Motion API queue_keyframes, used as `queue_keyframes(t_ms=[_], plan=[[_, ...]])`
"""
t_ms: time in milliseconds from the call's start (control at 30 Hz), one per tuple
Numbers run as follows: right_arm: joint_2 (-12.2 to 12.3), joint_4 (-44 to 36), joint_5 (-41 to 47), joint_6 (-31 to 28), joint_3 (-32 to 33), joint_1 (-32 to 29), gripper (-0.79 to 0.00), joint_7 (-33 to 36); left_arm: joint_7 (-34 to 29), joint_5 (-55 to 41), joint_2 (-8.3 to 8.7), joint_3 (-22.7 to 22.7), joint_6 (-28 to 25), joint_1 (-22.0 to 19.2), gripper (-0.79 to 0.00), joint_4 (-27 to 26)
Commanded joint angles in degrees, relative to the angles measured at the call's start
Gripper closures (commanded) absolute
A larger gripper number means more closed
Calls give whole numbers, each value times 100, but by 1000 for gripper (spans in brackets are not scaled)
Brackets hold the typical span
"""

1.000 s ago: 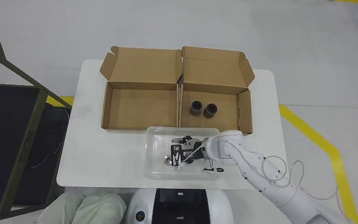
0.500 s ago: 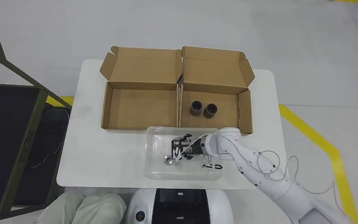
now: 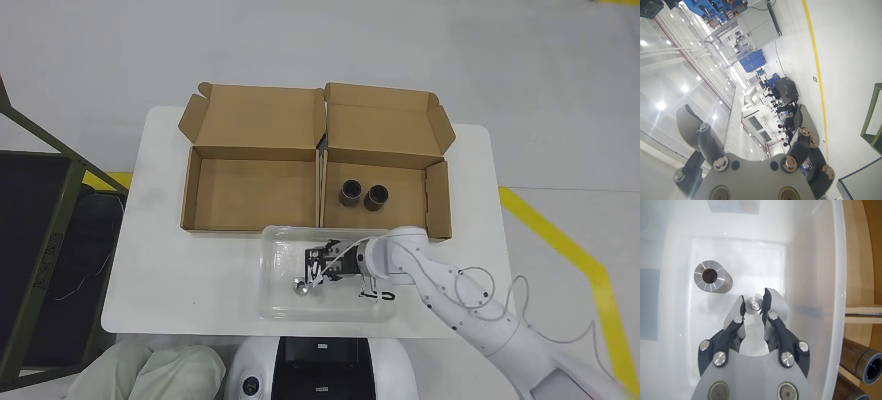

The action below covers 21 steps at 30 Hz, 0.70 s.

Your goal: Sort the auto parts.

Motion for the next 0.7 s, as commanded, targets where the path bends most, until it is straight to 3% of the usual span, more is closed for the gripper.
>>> queue_keyframes(t_ms=[0, 300, 667], plan=[[7, -43, 25, -16, 32, -14, 0, 21, 0, 0, 0, 0, 0, 0, -785, 0], [112, -431, 249, -216, 372, -194, 0, -66, 0, 0, 0, 0, 0, 0, -785, 0], [244, -628, 1122, -682, 926, -355, 0, -474, 0, 0, 0, 0, 0, 0, -785, 0]])
